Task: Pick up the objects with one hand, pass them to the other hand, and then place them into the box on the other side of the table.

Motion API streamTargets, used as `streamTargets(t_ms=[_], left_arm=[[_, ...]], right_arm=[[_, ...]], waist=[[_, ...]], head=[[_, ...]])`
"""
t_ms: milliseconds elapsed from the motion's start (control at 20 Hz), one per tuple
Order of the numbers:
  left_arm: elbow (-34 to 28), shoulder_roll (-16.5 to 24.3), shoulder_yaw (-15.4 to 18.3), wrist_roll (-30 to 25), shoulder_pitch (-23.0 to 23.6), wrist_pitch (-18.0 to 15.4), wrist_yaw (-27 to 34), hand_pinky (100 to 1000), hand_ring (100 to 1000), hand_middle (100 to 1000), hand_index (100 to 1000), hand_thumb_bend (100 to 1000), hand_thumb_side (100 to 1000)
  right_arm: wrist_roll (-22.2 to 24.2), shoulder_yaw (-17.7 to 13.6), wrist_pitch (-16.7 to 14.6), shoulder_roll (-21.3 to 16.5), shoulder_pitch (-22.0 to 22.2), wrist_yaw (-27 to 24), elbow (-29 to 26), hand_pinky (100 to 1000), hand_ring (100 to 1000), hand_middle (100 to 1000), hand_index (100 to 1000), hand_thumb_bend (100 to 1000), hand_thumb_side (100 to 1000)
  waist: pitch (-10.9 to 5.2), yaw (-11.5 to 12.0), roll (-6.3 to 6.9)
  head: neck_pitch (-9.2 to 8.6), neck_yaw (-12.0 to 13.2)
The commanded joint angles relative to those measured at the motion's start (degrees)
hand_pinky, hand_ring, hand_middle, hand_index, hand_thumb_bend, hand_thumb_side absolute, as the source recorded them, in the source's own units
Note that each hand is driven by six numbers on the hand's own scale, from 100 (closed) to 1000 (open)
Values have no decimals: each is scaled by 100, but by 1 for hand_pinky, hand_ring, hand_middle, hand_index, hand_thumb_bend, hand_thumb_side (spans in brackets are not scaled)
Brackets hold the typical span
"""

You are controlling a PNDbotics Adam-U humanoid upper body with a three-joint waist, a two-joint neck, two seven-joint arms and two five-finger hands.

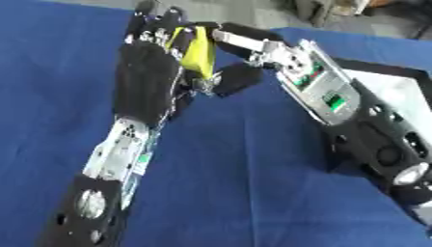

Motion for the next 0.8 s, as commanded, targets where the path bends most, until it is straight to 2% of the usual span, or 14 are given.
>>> streamTargets(t_ms=[50, 300, 350, 450, 600, 800], left_arm=[[-137, -286, -268, -29, -90, -14, -51, 852, 786, 632, 881, 756, 202], [-132, -257, -260, -49, -46, -6, -71, 864, 796, 645, 894, 735, 300], [-123, -249, -261, -59, -36, -10, -72, 865, 799, 648, 896, 722, 387], [-94, -243, -253, -95, -10, 6, -89, 869, 804, 653, 898, 756, 480], [-72, -233, -235, -154, 0, 63, -127, 872, 810, 660, 902, 795, 481], [-48, -224, -229, -228, 16, 115, -190, 871, 812, 660, 898, 747, 399]], right_arm=[[-21, 33, 32, 2, -91, -36, -89, 1000, 1000, 1000, 1000, 100, 378], [-51, 16, 61, -26, -78, -58, -92, 1000, 1000, 1000, 1000, 100, 380], [-60, 10, 67, -33, -79, -71, -95, 1000, 1000, 1000, 1000, 100, 373], [-79, 2, 80, -48, -83, -94, -107, 1000, 1000, 1000, 1000, 100, 366], [-103, -9, 99, -68, -81, -122, -122, 1000, 1000, 1000, 1000, 100, 361], [-126, -15, 112, -91, -72, -132, -136, 1000, 1000, 1000, 1000, 100, 354]], waist=[[-116, 6, 28], [-122, 15, 34], [-122, 17, 36], [-124, 16, 37], [-131, 12, 37], [-141, -2, 41]], head=[[-1, -38], [4, -66], [4, -72], [8, -83], [14, -88], [1, -91]])
